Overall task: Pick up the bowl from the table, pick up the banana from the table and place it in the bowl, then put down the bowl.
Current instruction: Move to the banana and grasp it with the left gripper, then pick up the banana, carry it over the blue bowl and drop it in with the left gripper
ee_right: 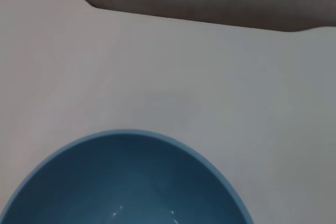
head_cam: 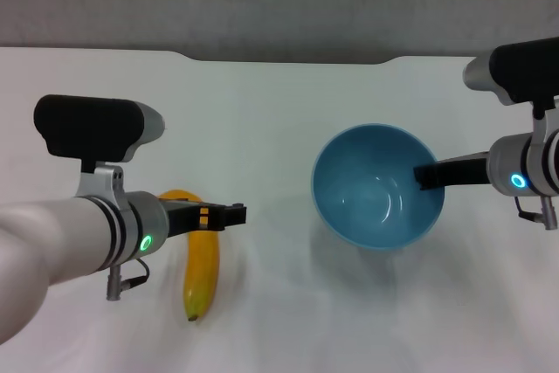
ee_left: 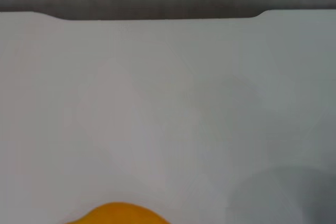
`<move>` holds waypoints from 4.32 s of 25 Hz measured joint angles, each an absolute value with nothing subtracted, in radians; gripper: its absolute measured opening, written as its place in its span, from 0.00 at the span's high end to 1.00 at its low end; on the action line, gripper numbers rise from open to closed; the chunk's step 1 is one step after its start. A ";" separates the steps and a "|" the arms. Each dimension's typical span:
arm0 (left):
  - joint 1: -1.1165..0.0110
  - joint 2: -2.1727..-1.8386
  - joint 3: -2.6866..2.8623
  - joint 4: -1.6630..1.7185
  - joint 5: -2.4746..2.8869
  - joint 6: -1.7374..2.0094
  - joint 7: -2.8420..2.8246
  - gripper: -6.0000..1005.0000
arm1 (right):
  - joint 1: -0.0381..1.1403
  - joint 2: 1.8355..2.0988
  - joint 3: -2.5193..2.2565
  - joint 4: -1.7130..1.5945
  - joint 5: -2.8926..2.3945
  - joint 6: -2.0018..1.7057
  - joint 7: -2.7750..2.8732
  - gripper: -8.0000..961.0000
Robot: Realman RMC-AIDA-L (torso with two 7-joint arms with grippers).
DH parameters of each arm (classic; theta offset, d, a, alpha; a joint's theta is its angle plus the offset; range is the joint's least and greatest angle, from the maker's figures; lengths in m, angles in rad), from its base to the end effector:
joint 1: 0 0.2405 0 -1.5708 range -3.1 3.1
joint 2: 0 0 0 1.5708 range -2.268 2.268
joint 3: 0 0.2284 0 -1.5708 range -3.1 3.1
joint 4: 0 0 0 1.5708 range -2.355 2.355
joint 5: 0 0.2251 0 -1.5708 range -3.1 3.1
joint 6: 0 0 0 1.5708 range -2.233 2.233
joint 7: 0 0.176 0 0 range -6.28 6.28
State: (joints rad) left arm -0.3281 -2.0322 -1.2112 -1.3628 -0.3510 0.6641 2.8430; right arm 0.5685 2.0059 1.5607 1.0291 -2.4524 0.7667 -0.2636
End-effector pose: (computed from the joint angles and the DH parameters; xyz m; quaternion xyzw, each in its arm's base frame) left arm -0.1806 0.3787 -0.0758 -0.7992 -0.4636 -0.0537 0.3788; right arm 0.2107 0.4337 -0.0390 -0.8283 0.4365 0.0069 0.3513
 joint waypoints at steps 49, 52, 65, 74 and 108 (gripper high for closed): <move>-0.476 -2.043 -1.194 -0.975 -0.436 0.529 2.836 0.16 | 0.574 2.006 1.539 1.025 -2.450 0.757 -0.267 0.96; -0.475 -2.043 -1.197 -0.971 -0.436 0.527 2.834 0.16 | 0.572 2.006 1.536 1.025 -2.450 0.757 -0.267 0.96; -0.452 -2.041 -1.199 -0.996 -0.430 0.511 2.837 0.48 | 0.546 2.006 1.534 1.019 -2.448 0.743 -0.267 0.96; -0.292 -2.035 -1.277 -1.241 -0.319 0.492 2.840 0.48 | 0.554 2.002 1.539 0.965 -2.423 0.749 -0.267 0.96; -0.193 -2.040 -1.055 -1.508 -0.195 0.204 2.838 0.40 | 0.766 2.011 1.297 0.792 -2.061 0.615 -0.345 0.96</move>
State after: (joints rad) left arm -0.1933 -2.0397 -1.0548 -1.5079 -0.1949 0.2040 2.8376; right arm 0.7655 2.0112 1.2966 0.7918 -2.0612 0.6148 -0.3455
